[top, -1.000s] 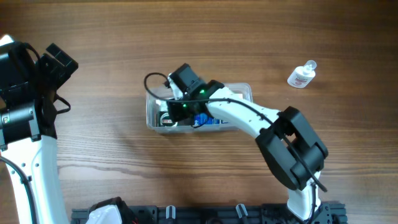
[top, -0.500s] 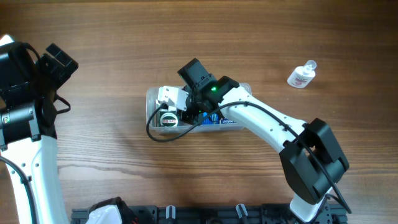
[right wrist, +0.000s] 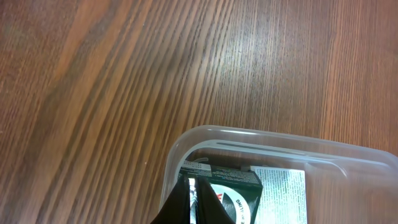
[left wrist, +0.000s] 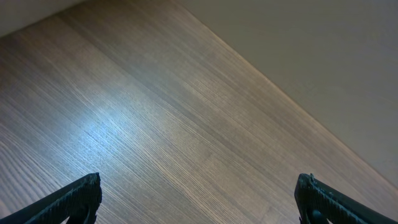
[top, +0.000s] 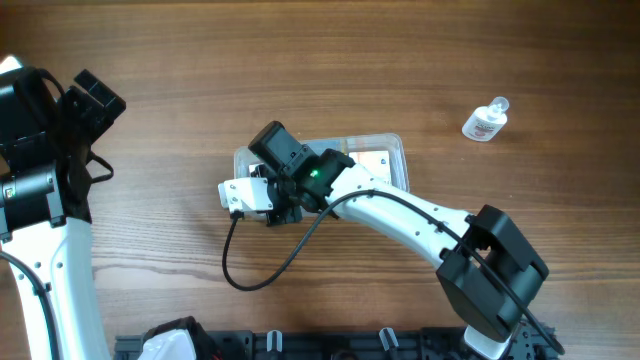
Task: Pack container
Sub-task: 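Lower the Zam-Buk tin into the container's left end, then release the tin and raise the right gripper back to the right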
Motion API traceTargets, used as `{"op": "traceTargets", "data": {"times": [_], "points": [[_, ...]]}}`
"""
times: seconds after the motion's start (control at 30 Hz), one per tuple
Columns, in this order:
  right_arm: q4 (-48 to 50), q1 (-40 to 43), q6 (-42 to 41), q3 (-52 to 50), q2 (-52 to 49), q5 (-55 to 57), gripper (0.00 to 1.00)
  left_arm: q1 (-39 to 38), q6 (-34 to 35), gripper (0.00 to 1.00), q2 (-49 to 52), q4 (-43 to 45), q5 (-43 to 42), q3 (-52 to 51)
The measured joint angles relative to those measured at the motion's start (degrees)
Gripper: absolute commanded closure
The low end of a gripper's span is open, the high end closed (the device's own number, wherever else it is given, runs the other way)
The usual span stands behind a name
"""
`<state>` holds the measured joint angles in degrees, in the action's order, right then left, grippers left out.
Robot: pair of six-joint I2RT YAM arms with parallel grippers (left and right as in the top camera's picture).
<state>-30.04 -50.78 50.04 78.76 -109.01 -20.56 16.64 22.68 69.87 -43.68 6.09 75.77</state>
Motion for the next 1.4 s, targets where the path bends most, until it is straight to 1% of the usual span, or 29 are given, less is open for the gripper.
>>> {"op": "traceTargets", "data": {"times": [0.17,0.37,0.57,0.7,0.73,0.8,0.87,0.9,0.93,0.97,1.07,1.1,1.13,1.17,1.2,1.23,1.27,1.33,1.4], "points": [[2.2,0.1,1.7,0.0,-3.8,1.3,0.96,0.0,0.0,0.0,0.0,0.0,0.0,0.0],[5.6,2.3,1.7,2.0,-6.9,-0.3,0.96,0.0,0.0,0.0,0.0,0.0,0.0,0.0],[8.5,4.6,-4.5,2.6,-8.0,-2.8,0.96,0.0,0.0,0.0,0.0,0.0,0.0,0.0],[8.4,5.0,-10.4,1.5,-6.9,-1.4,0.96,0.0,0.0,0.0,0.0,0.0,0.0,0.0],[8.2,5.1,-11.3,0.9,-5.9,-0.7,0.96,0.0,0.0,0.0,0.0,0.0,0.0,0.0],[7.4,5.7,-14.2,-0.7,3.0,2.7,0.96,0.0,0.0,0.0,0.0,0.0,0.0,0.0],[7.1,5.8,-15.2,-0.6,9.1,4.1,0.96,0.0,0.0,0.0,0.0,0.0,0.0,0.0],[6.7,5.8,-16.8,-0.6,16.0,6.1,0.96,0.0,0.0,0.0,0.0,0.0,0.0,0.0],[6.6,5.8,-19.4,-0.2,20.4,8.4,0.96,0.0,0.0,0.0,0.0,0.0,0.0,0.0],[6.0,5.8,-23.2,0.0,23.3,11.9,0.96,0.0,0.0,0.0,0.0,0.0,0.0,0.0],[-2.3,7.6,-37.2,0.1,26.9,22.5,0.96,0.0,0.0,0.0,0.0,0.0,0.0,0.0],[-6.1,10.1,-42.7,0.1,28.3,26.2,0.95,0.0,0.0,0.0,0.0,0.0,0.0,0.0],[-8.4,13.5,-46.3,0.1,30.0,28.1,0.94,0.0,0.0,0.0,0.0,0.0,0.0,0.0],[-10.5,17.6,-49.6,0.1,31.7,29.7,0.76,0.0,0.0,0.0,0.0,0.0,0.0,0.0],[-12.3,22.3,-51.9,0.1,33.4,30.7,0.29,0.0,0.0,0.0,0.0,0.0,0.0,0.0],[-14.2,28.2,-54.1,0.1,35.3,32.1,0.1,0.0,0.0,0.0,0.0,0.0,0.0,0.0],[-15.1,32.6,-55.6,0.1,36.1,32.9,0.01,0.0,0.0,0.0,0.0,0.0,0.0,0.0],[-16.2,39.7,-56.0,0.1,36.0,33.6,0.0,0.0,0.0,0.0,0.0,0.0,0.0,0.0],[-16.2,45.5,-56.3,-0.1,34.8,34.1,0.07,0.0,0.0,0.0,0.0,0.0,0.0,0.0]]}}
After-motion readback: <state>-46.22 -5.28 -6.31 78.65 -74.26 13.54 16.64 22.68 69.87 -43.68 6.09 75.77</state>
